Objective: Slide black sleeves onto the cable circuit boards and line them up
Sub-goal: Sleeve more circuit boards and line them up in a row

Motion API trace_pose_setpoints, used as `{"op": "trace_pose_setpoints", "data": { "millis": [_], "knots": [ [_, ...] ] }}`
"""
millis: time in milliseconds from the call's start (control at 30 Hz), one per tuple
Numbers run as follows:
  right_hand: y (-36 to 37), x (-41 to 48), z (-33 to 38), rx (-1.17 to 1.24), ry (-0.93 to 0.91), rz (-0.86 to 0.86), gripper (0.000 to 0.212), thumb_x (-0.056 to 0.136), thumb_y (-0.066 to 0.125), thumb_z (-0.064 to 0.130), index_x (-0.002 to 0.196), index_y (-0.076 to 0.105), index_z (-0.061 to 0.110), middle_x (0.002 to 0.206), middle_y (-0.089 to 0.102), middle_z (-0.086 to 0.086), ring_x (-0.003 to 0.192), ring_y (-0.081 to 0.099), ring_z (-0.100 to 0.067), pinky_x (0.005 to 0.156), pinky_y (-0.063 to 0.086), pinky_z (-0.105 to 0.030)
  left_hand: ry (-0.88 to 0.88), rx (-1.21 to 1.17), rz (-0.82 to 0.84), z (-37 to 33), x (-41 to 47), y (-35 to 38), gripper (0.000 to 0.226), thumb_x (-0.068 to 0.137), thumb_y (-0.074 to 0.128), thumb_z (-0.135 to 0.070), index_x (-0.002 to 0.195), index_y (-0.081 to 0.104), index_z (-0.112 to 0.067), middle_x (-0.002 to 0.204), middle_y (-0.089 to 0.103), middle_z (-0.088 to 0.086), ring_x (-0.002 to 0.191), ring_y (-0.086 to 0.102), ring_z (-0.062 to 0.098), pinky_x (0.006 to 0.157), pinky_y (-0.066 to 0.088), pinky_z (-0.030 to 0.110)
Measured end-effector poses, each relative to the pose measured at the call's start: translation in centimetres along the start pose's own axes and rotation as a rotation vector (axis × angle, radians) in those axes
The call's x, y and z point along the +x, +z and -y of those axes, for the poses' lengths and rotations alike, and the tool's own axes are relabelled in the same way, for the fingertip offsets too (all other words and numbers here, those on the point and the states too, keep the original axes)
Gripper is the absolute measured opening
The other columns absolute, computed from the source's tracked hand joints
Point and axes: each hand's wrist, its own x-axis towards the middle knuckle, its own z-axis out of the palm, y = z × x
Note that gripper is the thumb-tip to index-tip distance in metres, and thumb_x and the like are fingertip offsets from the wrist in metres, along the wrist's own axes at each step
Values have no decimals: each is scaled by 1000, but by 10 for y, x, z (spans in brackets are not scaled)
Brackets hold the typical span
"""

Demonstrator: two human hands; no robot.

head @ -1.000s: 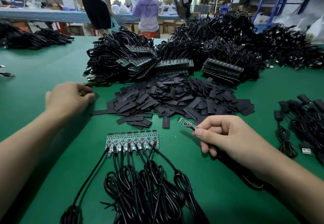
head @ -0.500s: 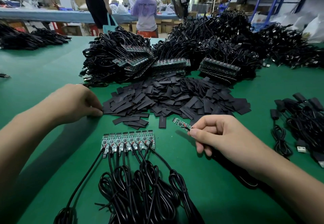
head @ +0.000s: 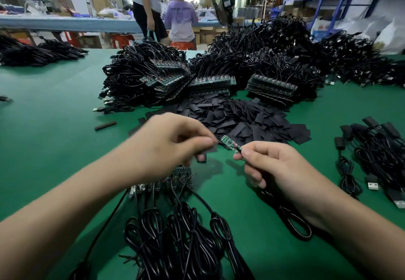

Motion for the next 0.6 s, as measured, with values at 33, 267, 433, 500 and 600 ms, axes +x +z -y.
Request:
{"op": "trace_pose_setpoints", "data": {
  "millis": [33, 267, 433, 500, 600],
  "knots": [
    [0, 1, -1, 48, 2, -12, 22, 100, 59, 24, 90, 75, 12, 58, 49, 2, 52, 41, -11, 57, 36, -23, 10, -58, 32, -4, 3, 11, 13, 95, 64, -30, 99, 75, -27, 75, 75, -7, 60, 64, 4, 61, 53, 17],
    [-1, -2, -2, -22, -11, 45, 22, 88, 70, 37, 85, 76, 16, 57, 51, 5, 52, 40, -9, 52, 35, -15, -37, -359, -19, 7, 5, 39, 4, 93, 71, -17, 97, 72, -17, 77, 75, 1, 58, 62, 8, 55, 46, 18],
    [2, -4, -2, -62, -30, 42, 19, 96, 68, 25, 78, 73, 18, 56, 50, 3, 51, 38, -9, 50, 33, -14, 69, -171, -158, 7, -2, 42, 14, 79, 84, -30, 90, 76, -30, 73, 72, -9, 57, 63, 4, 60, 50, 16],
    [2, -5, -1, -95, -40, 43, 21, 96, 67, 27, 77, 71, 19, 56, 49, 2, 52, 38, -10, 50, 32, -17, 153, 21, -228, 6, -6, 41, 21, 71, 89, -35, 90, 78, -33, 67, 67, -19, 60, 62, 2, 61, 48, 12],
    [3, -6, -3, -169, -58, 38, 27, 97, 65, 32, 86, 68, 8, 57, 48, 1, 56, 35, -16, 52, 29, -25, 218, 119, -283, 6, -8, 39, 23, 72, 89, -36, 94, 81, -33, 69, 68, -24, 66, 63, -1, 64, 48, 10]
  ]
}}
